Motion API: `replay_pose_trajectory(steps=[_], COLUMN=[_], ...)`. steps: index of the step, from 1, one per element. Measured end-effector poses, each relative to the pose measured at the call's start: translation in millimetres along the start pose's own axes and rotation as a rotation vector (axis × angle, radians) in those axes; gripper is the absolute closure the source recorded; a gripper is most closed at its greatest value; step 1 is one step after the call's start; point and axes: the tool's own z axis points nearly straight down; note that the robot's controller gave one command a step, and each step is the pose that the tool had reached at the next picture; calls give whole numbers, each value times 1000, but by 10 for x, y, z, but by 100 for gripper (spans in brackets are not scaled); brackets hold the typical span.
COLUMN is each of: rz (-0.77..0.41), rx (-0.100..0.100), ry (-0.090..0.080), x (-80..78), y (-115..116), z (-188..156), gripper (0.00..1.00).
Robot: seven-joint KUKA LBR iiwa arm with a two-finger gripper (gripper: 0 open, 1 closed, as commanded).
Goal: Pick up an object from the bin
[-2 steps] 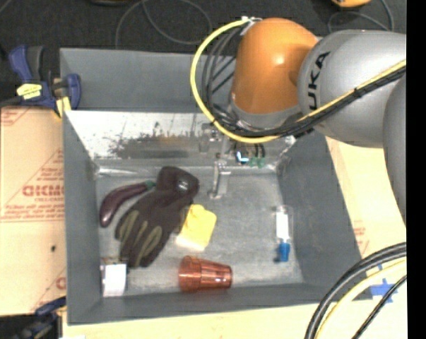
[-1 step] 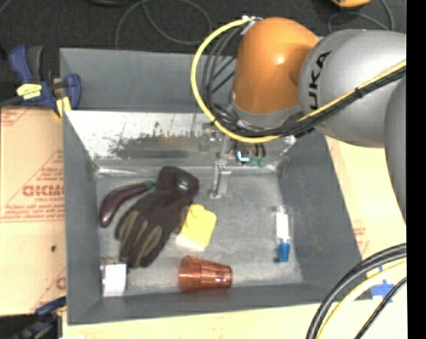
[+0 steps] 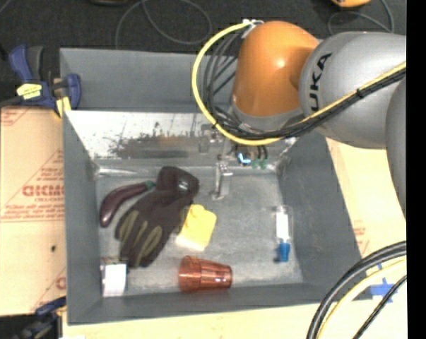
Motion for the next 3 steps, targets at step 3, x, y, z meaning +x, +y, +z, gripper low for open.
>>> replay_pose_trajectory(steps=[3], rz=[39], rx=[0], ry=[6], x=[29], y=[508], z=[925], gripper=[100])
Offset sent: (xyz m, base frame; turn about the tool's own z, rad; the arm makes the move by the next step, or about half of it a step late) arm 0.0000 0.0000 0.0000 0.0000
